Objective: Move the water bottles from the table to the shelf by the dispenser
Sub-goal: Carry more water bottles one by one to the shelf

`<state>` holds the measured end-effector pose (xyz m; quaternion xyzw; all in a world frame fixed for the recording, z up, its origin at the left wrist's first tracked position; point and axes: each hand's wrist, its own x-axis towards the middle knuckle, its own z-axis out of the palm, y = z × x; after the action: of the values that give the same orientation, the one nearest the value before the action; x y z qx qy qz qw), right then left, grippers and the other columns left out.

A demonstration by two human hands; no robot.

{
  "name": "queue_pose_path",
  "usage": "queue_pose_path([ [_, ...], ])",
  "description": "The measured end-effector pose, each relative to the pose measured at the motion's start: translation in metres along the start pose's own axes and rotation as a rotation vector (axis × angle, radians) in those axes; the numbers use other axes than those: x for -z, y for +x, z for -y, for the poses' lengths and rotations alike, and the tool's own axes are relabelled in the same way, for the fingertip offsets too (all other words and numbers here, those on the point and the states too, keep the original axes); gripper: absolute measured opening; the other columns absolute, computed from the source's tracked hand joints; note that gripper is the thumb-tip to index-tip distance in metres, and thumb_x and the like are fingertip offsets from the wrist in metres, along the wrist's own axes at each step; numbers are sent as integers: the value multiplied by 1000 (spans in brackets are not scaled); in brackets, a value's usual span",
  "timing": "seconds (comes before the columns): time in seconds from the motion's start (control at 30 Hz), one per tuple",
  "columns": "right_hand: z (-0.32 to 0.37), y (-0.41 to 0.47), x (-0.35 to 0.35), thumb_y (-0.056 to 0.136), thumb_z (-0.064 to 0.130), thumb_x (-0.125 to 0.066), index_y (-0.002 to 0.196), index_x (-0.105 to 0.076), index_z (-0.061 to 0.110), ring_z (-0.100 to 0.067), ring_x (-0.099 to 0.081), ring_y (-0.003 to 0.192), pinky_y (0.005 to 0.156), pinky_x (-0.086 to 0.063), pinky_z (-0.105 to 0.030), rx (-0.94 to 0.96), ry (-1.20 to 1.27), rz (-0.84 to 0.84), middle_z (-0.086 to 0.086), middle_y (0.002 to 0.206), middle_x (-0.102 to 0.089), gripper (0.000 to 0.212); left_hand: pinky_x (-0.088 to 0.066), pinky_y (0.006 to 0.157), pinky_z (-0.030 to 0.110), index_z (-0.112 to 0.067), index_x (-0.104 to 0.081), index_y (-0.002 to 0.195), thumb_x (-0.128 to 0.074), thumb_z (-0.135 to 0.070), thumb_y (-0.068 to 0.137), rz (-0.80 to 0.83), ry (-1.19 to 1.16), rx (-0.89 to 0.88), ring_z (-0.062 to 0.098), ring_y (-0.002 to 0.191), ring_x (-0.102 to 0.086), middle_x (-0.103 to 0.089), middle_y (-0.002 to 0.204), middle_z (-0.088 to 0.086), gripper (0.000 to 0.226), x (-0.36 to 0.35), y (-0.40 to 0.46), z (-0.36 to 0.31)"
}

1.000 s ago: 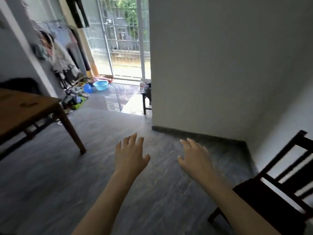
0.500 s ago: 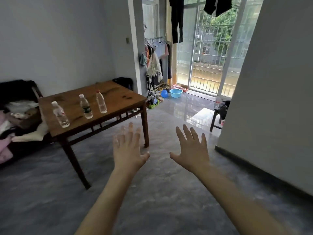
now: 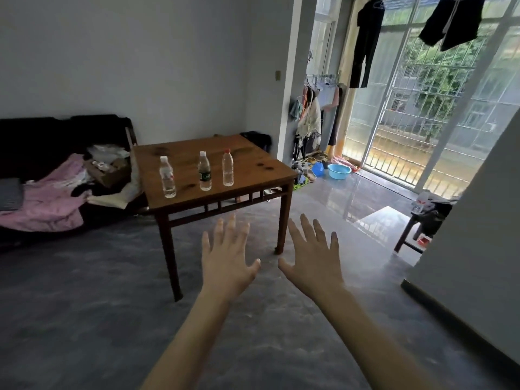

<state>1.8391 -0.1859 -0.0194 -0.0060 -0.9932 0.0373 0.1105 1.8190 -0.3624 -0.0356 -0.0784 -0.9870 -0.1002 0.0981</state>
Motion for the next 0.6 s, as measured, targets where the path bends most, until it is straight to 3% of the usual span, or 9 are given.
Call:
queue_pose_path([
  [0.3,47,42,-36,88,50,-53,156,-9,29,-28,-3,153,119,-8,-57,115,58,116,-4,166,-2,83,1,125,53,-32,1,160,-48,-59,94,66,40,105,27,155,13,16,168,3,86,-1,22,60],
  [0.6,41,144,-50,88,46,-56,154,-16,28,-27,-10,152,119,-13,-58,189,113,151,-5,165,-10,80,-3,125,54,-30,-7,160,-49,-59,94,86,67,163,26,155,10,11,169,3,83,-8,111,66],
])
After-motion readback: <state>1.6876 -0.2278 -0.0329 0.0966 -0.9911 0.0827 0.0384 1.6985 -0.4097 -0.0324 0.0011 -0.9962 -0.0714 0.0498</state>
